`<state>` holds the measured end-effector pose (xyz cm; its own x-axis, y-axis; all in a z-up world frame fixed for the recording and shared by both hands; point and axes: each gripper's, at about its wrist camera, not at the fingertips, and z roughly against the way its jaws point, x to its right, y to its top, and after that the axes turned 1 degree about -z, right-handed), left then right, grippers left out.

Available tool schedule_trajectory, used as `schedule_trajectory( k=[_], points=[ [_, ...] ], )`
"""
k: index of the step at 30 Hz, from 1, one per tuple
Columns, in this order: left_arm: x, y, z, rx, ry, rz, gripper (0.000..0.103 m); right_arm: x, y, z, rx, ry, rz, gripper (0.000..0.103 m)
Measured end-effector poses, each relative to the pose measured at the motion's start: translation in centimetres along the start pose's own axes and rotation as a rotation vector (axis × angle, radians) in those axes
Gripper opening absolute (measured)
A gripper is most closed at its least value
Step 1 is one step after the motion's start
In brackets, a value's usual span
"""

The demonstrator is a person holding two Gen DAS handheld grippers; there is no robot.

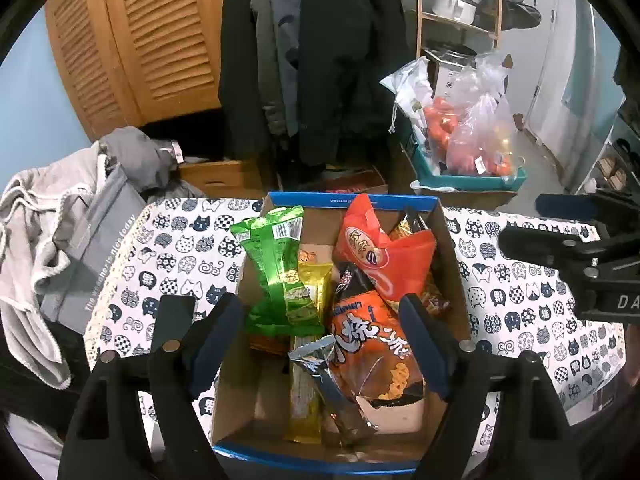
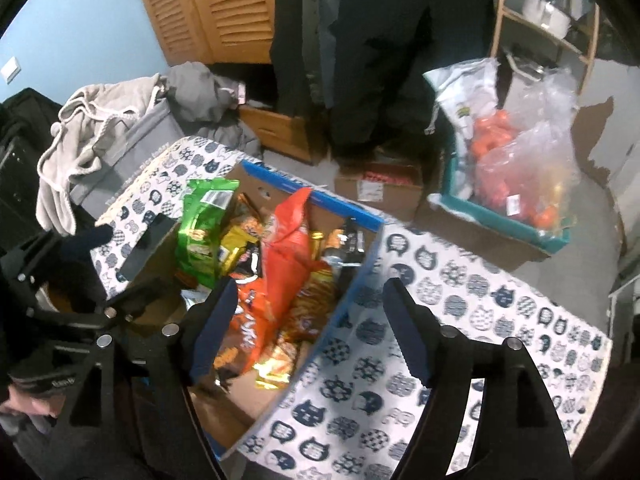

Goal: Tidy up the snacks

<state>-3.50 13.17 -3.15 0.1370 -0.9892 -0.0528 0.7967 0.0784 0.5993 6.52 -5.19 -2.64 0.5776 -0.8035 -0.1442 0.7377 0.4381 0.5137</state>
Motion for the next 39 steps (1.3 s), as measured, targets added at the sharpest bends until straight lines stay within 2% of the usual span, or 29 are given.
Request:
schedule_trajectory(
  k=[2, 7, 15, 17, 21, 39],
  points=[
    [0.3, 0.1, 0.5, 0.006, 0.003, -0.010, 0.086, 0.4, -0.4, 0.8, 0.012, -0.018, 0.001, 0.078],
    [0.8, 0.6, 1.8, 0.038, 0.008, -0.012, 0.087, 1.4, -1.3, 2.1, 0.030, -0.026, -0.025, 0.079],
    [1.7, 1.3, 3.1, 0.057, -0.024, -0.003, 0.089, 2.8, -2.3, 3.9, 0.062, -0.046, -0.057, 0.080],
    [1.9, 1.3, 3.3, 0.055, -0.031, -0.005, 0.093, 3.1, -2.5, 4.0, 0.064, -0.052, -0.060, 0.081],
    [2.6, 1.4, 3.2, 0.040, -0.051, -0.004, 0.093, 3.7, -3.1, 3.9, 0.064, -0.065, -0.061, 0.081],
    [4.3, 1.7, 2.7, 0.027, -0.018, -0.049, 0.093, 4.9, -4.3, 3.6, 0.047, -0.064, -0.075, 0.081]
  ],
)
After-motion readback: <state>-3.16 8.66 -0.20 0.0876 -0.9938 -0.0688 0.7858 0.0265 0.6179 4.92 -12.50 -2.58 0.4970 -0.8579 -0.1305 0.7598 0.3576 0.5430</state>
